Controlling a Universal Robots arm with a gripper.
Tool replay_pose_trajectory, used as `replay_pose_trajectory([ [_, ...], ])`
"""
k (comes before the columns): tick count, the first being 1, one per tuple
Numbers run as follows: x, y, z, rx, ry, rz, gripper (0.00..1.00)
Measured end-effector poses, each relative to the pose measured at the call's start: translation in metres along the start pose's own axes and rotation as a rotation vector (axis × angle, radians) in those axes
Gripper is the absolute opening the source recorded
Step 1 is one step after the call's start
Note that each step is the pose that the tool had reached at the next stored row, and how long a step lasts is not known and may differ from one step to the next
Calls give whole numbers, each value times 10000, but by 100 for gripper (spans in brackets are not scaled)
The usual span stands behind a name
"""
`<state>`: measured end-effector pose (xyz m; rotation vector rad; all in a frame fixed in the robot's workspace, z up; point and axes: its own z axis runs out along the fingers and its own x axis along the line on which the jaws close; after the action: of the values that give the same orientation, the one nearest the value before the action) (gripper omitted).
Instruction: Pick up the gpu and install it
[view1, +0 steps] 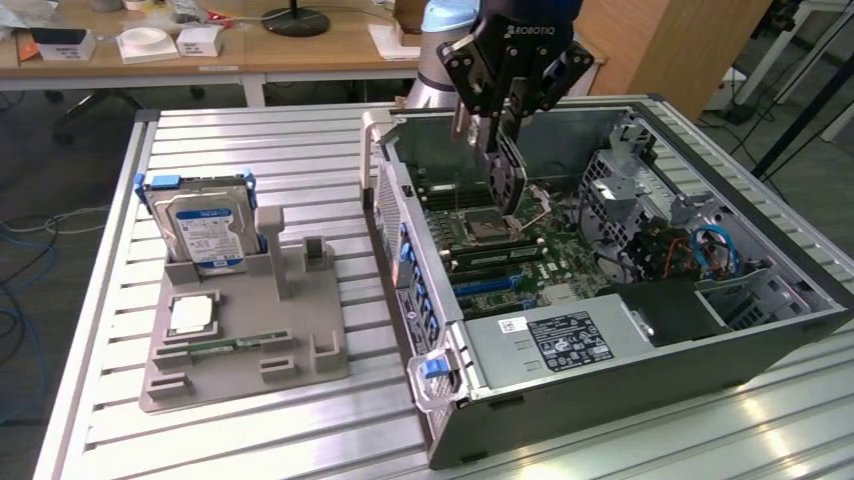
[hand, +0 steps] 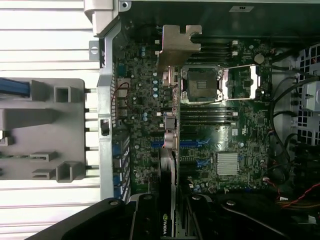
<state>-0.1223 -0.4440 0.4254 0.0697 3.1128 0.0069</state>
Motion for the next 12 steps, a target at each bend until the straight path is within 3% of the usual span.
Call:
replay_pose_trajectory([
  [12, -137, 14, 4, 0, 0, -1, 26],
])
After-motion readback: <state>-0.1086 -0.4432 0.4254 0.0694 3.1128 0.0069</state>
